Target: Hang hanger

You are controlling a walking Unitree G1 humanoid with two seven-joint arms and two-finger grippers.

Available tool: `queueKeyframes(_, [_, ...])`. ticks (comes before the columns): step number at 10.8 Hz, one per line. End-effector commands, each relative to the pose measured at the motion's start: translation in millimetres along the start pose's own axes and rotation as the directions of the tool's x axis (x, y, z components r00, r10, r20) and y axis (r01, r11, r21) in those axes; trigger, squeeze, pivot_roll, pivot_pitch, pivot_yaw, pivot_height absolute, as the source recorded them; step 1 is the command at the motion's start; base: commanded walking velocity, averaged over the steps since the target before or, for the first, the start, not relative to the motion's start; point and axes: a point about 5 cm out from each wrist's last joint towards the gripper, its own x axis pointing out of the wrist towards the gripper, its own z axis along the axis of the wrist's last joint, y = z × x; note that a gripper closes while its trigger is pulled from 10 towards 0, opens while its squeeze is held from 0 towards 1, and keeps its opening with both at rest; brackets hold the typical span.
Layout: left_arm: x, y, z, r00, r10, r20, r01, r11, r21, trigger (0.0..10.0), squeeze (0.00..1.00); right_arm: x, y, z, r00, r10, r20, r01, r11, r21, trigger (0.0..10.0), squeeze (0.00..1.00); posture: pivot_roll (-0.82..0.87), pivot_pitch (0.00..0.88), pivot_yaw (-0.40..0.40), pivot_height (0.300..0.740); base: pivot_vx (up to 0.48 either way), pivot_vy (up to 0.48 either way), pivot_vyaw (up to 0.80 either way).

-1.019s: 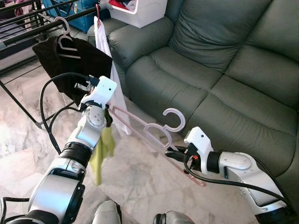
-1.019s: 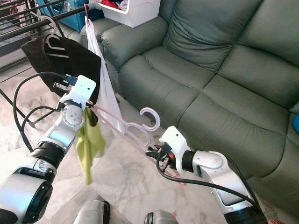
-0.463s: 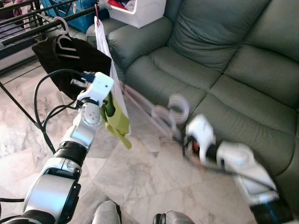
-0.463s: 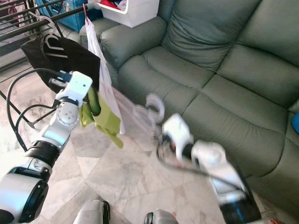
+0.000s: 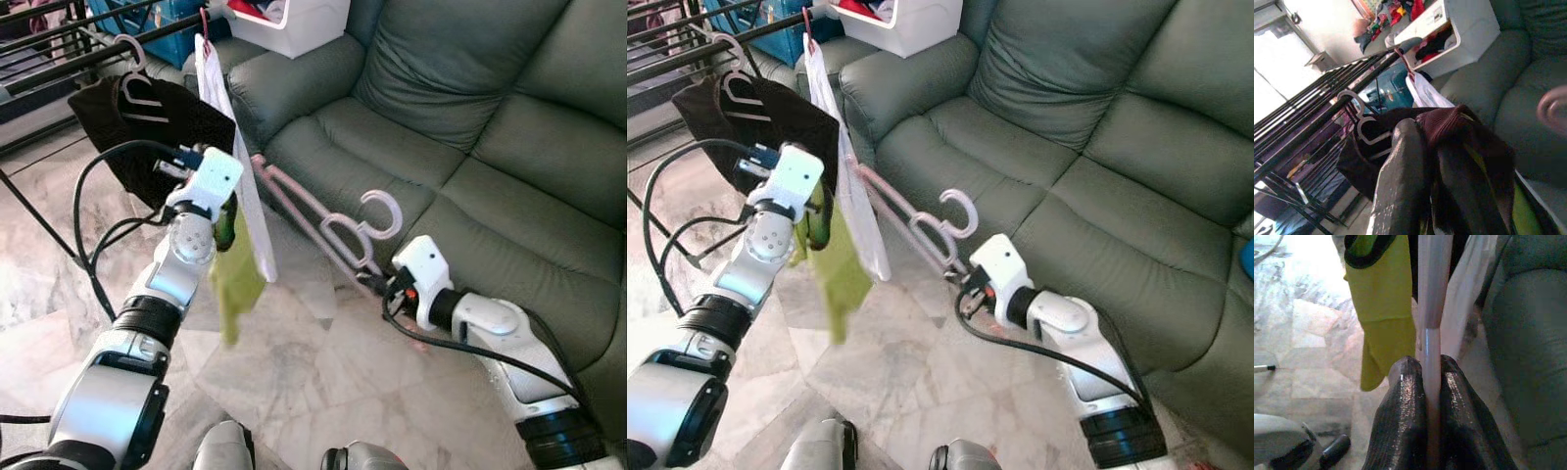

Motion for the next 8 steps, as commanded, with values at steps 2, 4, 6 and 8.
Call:
queueKeyframes(2, [4.3, 5.1, 11, 0.998, 0.028, 0.053, -0.027, 1.0, -0.004, 10.0, 0.0, -2.9, 8.3, 5, 0.997, 0.08, 0.013, -0.08, 0.997, 0.008, 10.0, 0.0, -0.02, 0.055, -0.068, 0.74, 0.0, 0.0, 0.0])
queueKeyframes(4, [6.0, 7.5, 18, 0.996, 0.04, 0.08, -0.038, 0.999, -0.035, 10.0, 0.0, -5.1, 12.9, -4, 0.994, 0.111, -0.013, -0.11, 0.993, 0.053, 10.0, 0.0, -0.02, 0.063, -0.067, 0.74, 0.0, 0.0, 0.0])
queueKeyframes(6, [6.5, 10.1, 22, 0.993, 0.049, 0.105, -0.043, 0.997, -0.059, 10.0, 0.0, -4.7, 15.0, -15, 0.993, 0.117, -0.029, -0.112, 0.985, 0.13, 10.0, 0.0, -0.02, 0.065, -0.068, 0.74, 0.0, 0.0, 0.0])
queueKeyframes(8, [7.5, 12.9, 29, 0.99, 0.059, 0.13, -0.047, 0.994, -0.097, 10.0, 0.0, -4.5, 12.6, -25, 0.993, 0.103, -0.052, -0.089, 0.97, 0.227, 10.0, 0.0, -0.02, 0.068, -0.073, 0.74, 0.0, 0.0, 0.0])
